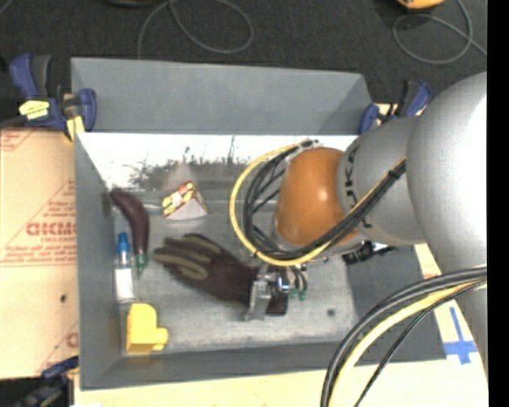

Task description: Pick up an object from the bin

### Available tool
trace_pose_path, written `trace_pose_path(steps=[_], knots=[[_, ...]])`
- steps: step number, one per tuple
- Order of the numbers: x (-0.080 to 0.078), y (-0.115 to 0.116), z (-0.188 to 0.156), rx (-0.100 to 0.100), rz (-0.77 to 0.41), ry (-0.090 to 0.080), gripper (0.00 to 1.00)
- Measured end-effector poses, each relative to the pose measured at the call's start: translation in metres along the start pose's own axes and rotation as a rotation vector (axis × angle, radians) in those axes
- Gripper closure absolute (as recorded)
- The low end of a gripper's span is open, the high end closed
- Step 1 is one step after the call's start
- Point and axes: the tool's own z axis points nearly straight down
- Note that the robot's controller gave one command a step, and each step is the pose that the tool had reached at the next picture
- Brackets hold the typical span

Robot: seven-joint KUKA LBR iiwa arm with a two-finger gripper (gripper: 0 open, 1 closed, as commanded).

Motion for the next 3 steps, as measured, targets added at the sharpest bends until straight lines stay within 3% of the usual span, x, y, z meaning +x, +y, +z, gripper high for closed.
trace_pose_path(steps=[1, 3], knots=[[-0.0028, 0.0833, 0.0024, -0.006, 0.206, -0.008, 1.0], [-0.0022, 0.0806, -0.0006, -0.003, 0.207, -0.006, 1.0]])
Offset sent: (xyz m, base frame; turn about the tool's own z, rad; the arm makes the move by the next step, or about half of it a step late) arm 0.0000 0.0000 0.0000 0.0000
